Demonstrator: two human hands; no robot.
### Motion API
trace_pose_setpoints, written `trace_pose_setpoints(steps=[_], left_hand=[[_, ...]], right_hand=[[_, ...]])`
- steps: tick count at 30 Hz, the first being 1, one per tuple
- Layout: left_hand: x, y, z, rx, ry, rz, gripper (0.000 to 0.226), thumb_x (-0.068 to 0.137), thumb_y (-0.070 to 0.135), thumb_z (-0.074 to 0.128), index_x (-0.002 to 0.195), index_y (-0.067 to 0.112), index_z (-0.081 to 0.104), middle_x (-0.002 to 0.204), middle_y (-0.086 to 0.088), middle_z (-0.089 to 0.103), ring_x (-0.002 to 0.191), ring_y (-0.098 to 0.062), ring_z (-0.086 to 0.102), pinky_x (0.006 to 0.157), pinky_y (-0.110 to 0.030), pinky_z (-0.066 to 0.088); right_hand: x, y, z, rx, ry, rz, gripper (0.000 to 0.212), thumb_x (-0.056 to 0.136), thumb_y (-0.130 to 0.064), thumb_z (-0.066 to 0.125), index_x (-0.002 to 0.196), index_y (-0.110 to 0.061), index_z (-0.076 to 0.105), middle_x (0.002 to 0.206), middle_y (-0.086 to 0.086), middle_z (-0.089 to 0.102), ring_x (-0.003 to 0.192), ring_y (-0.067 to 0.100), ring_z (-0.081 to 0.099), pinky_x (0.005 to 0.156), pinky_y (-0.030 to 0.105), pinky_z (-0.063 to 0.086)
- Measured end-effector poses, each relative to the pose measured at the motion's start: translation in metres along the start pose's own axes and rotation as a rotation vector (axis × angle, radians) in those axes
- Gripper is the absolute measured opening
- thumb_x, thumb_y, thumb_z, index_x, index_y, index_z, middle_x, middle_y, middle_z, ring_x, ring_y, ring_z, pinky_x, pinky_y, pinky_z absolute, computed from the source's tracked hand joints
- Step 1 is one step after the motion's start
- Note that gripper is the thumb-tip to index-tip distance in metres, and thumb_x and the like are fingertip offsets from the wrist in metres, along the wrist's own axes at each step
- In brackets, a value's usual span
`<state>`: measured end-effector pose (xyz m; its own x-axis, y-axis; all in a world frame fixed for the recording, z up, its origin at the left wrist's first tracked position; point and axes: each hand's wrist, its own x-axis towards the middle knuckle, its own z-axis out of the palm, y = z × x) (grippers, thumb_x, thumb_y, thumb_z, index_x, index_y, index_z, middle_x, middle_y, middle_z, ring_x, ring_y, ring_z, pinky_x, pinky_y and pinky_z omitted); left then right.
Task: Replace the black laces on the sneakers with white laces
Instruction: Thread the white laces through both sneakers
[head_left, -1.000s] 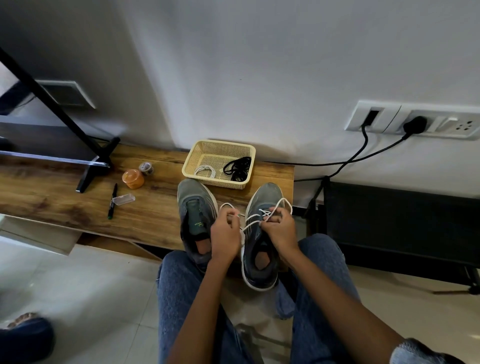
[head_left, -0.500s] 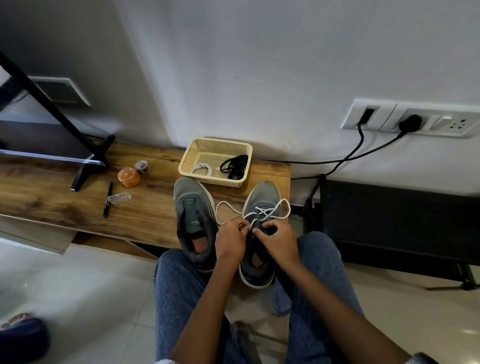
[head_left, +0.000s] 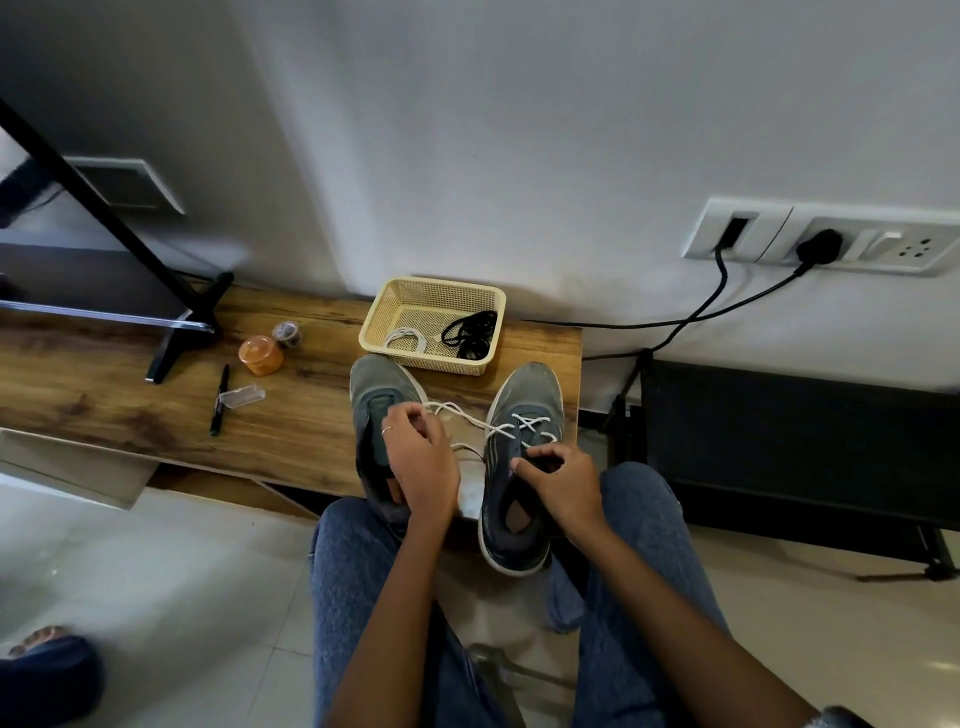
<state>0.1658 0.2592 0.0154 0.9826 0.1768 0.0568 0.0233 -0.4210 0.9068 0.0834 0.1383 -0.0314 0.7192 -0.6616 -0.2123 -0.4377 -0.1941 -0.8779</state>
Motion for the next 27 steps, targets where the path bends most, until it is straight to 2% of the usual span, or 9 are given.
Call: trace_pose_setpoints(steps=[2, 4, 8, 10, 12, 17, 19, 23, 27], left_hand=[[-0.003, -0.002, 0.004, -0.050, -0.112, -0.012, 0.006, 0.093, 0.014, 0.050, 0.097, 0.018, 0.051, 0.093, -0.001, 0.058, 0.083, -0.015, 0.055, 0.071, -0.025, 0.044], [-0.007, -0.006, 0.011, -0.025, -0.256, 0.021, 0.012, 0.092, 0.017, 0.052, 0.104, 0.021, 0.051, 0.097, 0.002, 0.059, 0.090, -0.017, 0.058, 0.075, -0.030, 0.047], [-0.012, -0.015, 0.026, 0.344, -0.444, 0.345, 0.039, 0.089, 0.010, 0.055, 0.125, 0.025, 0.054, 0.131, 0.002, 0.051, 0.122, -0.020, 0.044, 0.094, -0.038, 0.045], [-0.014, -0.018, 0.031, 0.549, -0.508, 0.444, 0.041, 0.091, 0.013, 0.055, 0.127, 0.031, 0.056, 0.140, 0.003, 0.045, 0.128, -0.021, 0.036, 0.096, -0.041, 0.042], [-0.014, -0.022, 0.035, 0.688, -0.554, 0.496, 0.034, 0.096, 0.021, 0.050, 0.126, 0.034, 0.057, 0.139, 0.004, 0.047, 0.128, -0.021, 0.035, 0.096, -0.040, 0.038], [-0.008, -0.022, 0.038, 0.764, -0.401, 0.586, 0.013, 0.088, 0.031, 0.063, 0.096, 0.024, 0.069, 0.112, 0.001, 0.062, 0.107, -0.024, 0.054, 0.081, -0.039, 0.042], [-0.007, -0.023, 0.037, 0.795, -0.336, 0.600, 0.011, 0.085, 0.030, 0.066, 0.092, 0.021, 0.068, 0.107, -0.001, 0.063, 0.101, -0.025, 0.057, 0.076, -0.039, 0.044], [-0.001, -0.026, 0.027, 0.757, -0.159, 0.436, 0.016, 0.085, 0.023, 0.065, 0.094, 0.009, 0.067, 0.116, -0.009, 0.058, 0.097, -0.029, 0.054, 0.070, -0.040, 0.047], [0.001, -0.026, 0.019, 0.680, -0.116, 0.329, 0.018, 0.086, 0.019, 0.062, 0.097, 0.005, 0.065, 0.125, -0.013, 0.052, 0.105, -0.031, 0.049, 0.077, -0.041, 0.048]], right_hand=[[-0.001, -0.001, 0.000, -0.001, 0.005, 0.002, 0.018, 0.073, -0.027, 0.080, 0.086, -0.019, 0.071, 0.092, 0.000, 0.068, 0.088, 0.013, 0.063, 0.080, 0.031, 0.052], [0.000, 0.000, -0.001, 0.003, -0.004, 0.005, 0.019, 0.073, -0.027, 0.080, 0.086, -0.020, 0.070, 0.093, 0.000, 0.068, 0.088, 0.012, 0.063, 0.080, 0.030, 0.052], [0.001, 0.000, -0.002, 0.017, -0.019, -0.003, 0.020, 0.073, -0.025, 0.081, 0.088, -0.018, 0.070, 0.094, 0.001, 0.068, 0.090, 0.013, 0.063, 0.082, 0.031, 0.052], [0.001, -0.001, -0.003, 0.016, -0.017, -0.008, 0.020, 0.073, -0.023, 0.081, 0.089, -0.016, 0.071, 0.095, 0.002, 0.068, 0.091, 0.014, 0.062, 0.083, 0.030, 0.051], [0.001, -0.001, -0.003, 0.010, -0.027, -0.011, 0.020, 0.073, -0.022, 0.080, 0.090, -0.016, 0.071, 0.095, 0.001, 0.067, 0.091, 0.013, 0.062, 0.084, 0.030, 0.051], [0.000, -0.001, -0.003, -0.001, -0.028, -0.019, 0.021, 0.074, -0.023, 0.079, 0.092, -0.016, 0.071, 0.096, -0.001, 0.065, 0.091, 0.011, 0.060, 0.084, 0.027, 0.050], [-0.001, 0.000, 0.000, 0.002, -0.011, -0.026, 0.020, 0.074, -0.024, 0.079, 0.091, -0.017, 0.070, 0.096, -0.001, 0.065, 0.090, 0.010, 0.061, 0.082, 0.024, 0.049], [-0.003, 0.002, 0.004, 0.012, 0.026, -0.028, 0.017, 0.073, -0.025, 0.079, 0.087, -0.019, 0.069, 0.094, 0.000, 0.065, 0.086, 0.009, 0.061, 0.075, 0.019, 0.047], [-0.004, 0.002, 0.005, 0.004, 0.035, -0.037, 0.019, 0.075, -0.025, 0.078, 0.089, -0.016, 0.070, 0.093, 0.000, 0.065, 0.085, 0.009, 0.060, 0.072, 0.016, 0.043]])
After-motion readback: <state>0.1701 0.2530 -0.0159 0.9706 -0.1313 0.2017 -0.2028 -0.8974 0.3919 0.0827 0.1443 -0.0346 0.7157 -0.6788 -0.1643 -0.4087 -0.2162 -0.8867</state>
